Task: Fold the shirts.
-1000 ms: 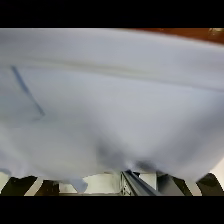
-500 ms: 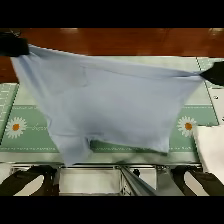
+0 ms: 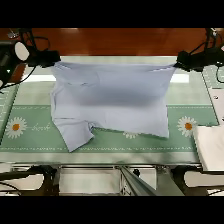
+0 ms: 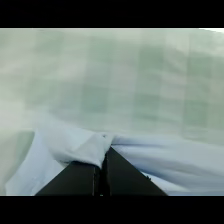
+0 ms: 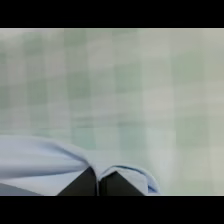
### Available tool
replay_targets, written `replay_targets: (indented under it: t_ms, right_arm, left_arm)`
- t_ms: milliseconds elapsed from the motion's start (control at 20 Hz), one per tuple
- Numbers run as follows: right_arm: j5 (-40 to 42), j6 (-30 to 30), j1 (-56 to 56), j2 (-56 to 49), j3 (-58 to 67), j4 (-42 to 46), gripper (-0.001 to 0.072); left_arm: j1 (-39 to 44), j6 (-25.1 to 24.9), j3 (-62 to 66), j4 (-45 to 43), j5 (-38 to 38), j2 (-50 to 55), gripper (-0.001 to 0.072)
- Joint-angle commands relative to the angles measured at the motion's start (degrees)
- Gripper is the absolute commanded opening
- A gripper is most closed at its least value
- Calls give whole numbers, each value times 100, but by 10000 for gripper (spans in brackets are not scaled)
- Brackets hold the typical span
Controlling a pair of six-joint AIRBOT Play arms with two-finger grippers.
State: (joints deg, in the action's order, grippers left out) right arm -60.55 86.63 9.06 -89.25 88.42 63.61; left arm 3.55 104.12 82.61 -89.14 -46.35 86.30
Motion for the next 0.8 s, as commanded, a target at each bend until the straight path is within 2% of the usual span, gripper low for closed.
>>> replay_targets:
  t_ms: [0, 100, 150, 350, 450, 600, 750]
  right_arm:
    - [125, 131, 0, -673, 487, -275, 20]
    - [-61, 127, 0, -699, 490, -273, 20]
    - [-236, 111, 13, -695, 496, -269, 20]
    - [-1543, -264, 105, -695, 498, -297, 20]
    - [-1722, -463, -83, -695, 229, -166, 20]
    - [-1410, -138, -310, -706, -234, 374, 21]
    - [-1342, -26, -317, -750, -433, 385, 25]
  left_arm:
    - [-116, 245, 2, 756, 127, 509, 23]
    - [-216, 173, 9, 1128, 103, 605, 23]
    - [-286, -37, 17, 1329, 26, 588, 23]
    - [-599, -1456, 251, 1847, -1423, 581, 23]
    - [-614, -1834, 138, 1845, -1856, 699, 23]
    - [-647, -1882, 44, 1847, -2190, 1027, 24]
    - [-699, -1882, 44, 1849, -2354, 1152, 24]
